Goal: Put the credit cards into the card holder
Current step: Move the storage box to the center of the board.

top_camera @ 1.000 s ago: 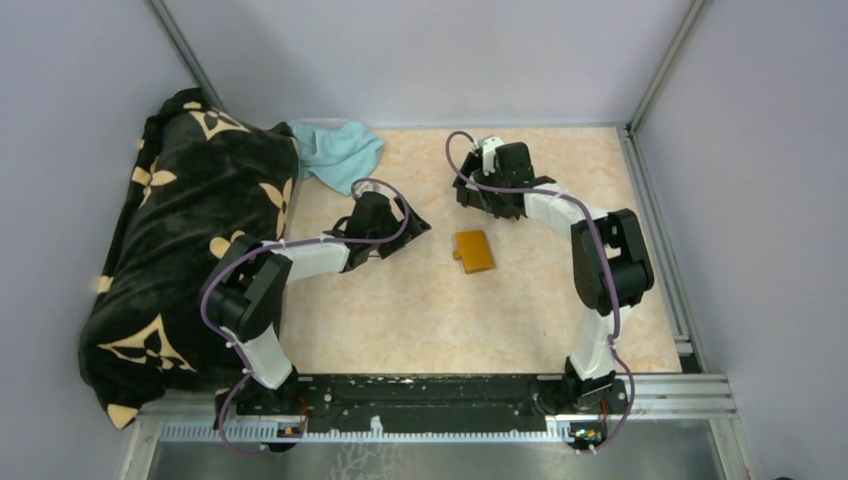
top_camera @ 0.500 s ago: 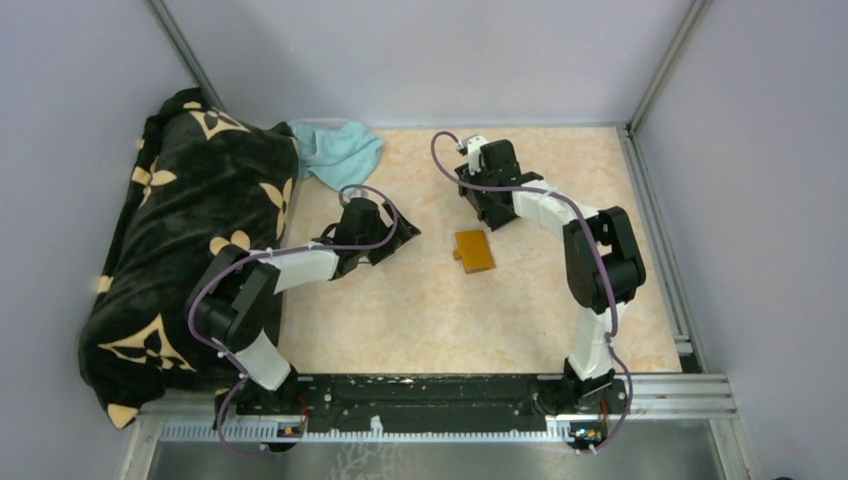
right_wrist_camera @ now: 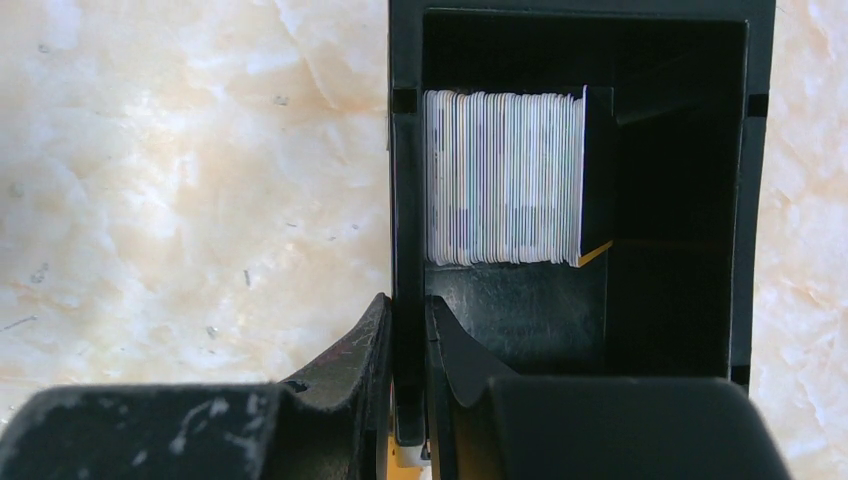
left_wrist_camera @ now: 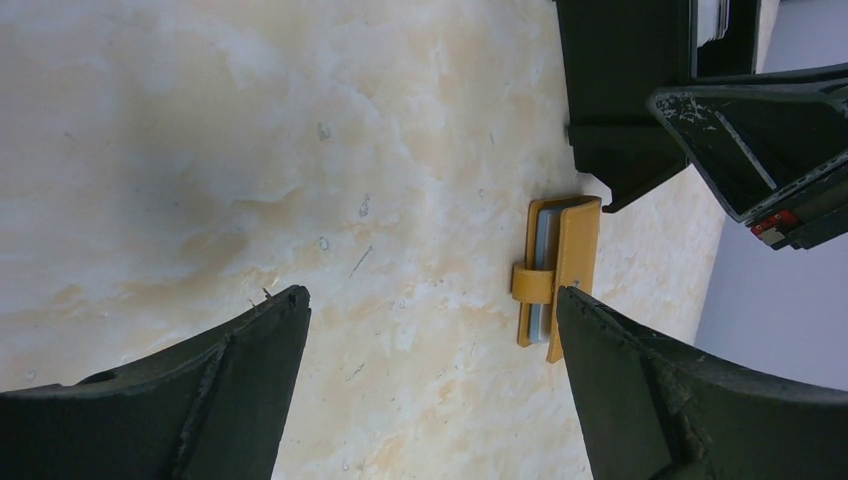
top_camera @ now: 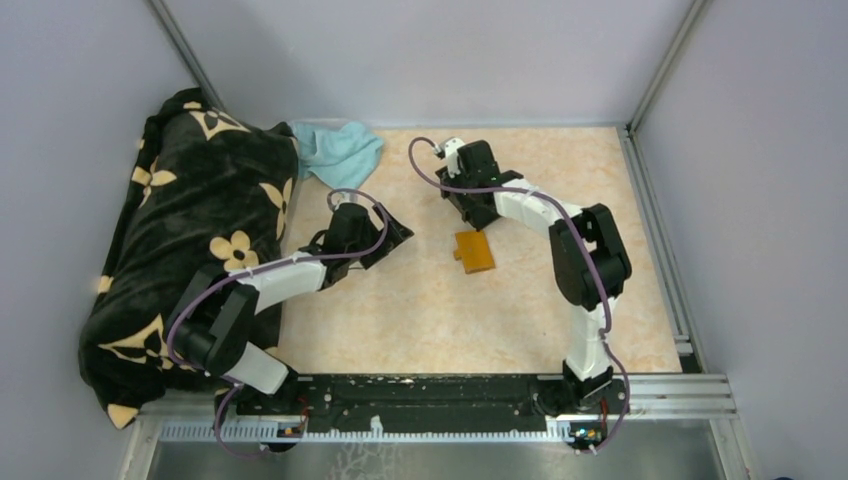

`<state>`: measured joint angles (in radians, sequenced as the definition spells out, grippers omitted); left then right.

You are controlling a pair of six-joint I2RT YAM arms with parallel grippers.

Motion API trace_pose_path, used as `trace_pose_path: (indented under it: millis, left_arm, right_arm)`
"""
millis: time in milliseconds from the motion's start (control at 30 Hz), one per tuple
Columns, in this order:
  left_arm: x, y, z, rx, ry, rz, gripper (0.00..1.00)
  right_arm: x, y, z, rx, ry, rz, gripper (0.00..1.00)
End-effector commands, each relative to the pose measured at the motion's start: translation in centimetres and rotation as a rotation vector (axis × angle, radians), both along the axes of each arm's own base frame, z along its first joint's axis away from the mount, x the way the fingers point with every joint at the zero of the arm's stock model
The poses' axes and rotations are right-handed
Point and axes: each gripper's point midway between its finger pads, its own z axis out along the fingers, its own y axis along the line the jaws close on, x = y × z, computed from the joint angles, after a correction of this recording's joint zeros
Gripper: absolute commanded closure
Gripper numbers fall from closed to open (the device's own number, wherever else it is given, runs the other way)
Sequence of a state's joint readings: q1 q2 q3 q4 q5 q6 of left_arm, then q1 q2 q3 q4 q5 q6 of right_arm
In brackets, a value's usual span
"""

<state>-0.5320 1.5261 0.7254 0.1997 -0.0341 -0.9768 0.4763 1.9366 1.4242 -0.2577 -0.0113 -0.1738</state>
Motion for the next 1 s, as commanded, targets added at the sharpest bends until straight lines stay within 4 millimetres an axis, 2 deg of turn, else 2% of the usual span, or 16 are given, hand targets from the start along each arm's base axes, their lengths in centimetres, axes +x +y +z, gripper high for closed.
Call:
trace_pose_path:
  millis: [0,433,600,967]
  left_arm:
    - [-0.5,0.9,0.1,0.005,0.004,0.031,0.02]
    - [-1.9,2.9,-0.4,0.035,0.009,0.088,0.02]
    - [-2.3,3.6,-0.7,0.045,0.013,0.110,0.02]
    - [-3.6,5.6,-0.9,0.071,0.016,0.171,0.02]
  right_arm:
    - [1.5,3.6,3.6,0.037,-0.109,0.058,0.92]
    - [-0.5,10.7,4.2,0.046,-0.106,0.101,0.93]
    - [-1.6,13.5,5.0,0.051,-0.114,0.091,0.93]
    - [-4.9,17.2,5.5,0.073,-0.098,0.067,0.96]
